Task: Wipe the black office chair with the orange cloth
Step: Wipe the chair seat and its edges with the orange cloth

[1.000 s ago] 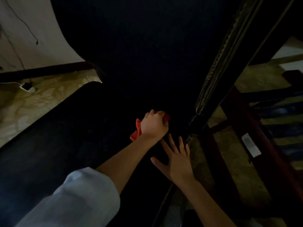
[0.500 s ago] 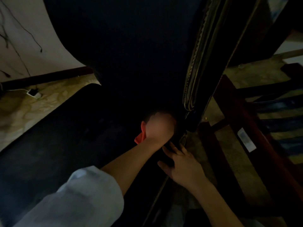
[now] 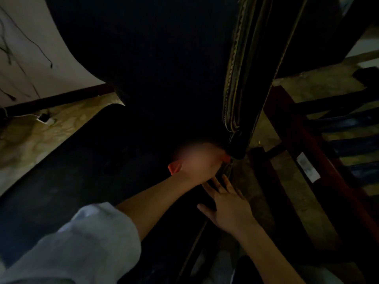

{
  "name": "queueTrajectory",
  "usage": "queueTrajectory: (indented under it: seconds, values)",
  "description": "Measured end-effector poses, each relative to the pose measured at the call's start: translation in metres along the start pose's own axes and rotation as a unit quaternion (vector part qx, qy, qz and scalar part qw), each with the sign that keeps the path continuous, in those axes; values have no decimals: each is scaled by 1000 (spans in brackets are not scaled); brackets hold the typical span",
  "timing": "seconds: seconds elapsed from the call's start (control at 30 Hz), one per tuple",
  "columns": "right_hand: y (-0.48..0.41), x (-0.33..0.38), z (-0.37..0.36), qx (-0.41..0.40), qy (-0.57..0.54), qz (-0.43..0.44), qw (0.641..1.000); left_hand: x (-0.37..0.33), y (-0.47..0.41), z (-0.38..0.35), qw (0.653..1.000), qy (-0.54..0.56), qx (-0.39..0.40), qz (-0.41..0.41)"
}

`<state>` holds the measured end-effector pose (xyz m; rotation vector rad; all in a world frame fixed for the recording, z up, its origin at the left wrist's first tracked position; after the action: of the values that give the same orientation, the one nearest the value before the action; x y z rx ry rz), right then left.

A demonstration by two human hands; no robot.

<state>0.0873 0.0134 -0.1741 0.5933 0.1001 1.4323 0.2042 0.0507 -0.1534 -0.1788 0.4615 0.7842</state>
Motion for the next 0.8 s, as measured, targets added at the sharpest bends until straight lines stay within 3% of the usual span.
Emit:
queueTrajectory:
  seconds: [0.1,0.37,0.47,0.6,0.8]
  values:
    - [1,1,1,-1,1,-6,1000,7,11,-1,998,-24,33,-42]
    - [-2,26,26,-90,71,-45,992,54,58,31,992,-49,-117,21]
    - [-13,44,32,-114,63,-71,989,104,87,59,982,-64,-159,82]
    - [-29,52,5,-102,42,-61,992,164,101,90,952,-56,-198,225]
    - [-36,48,-11,-117,37,-57,991,148,58,81,913,-13,-216,345]
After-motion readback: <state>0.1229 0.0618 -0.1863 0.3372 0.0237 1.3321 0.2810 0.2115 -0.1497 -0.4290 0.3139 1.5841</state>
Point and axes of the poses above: each hand's wrist, its own y-axis away from the middle knuckle, its own z-axis out of the back of the hand, x = y × z, the point moved 5 cm from there along -y, towards the middle knuckle, and after that the axes turned 6 degrees about y, right-handed, at the moved point
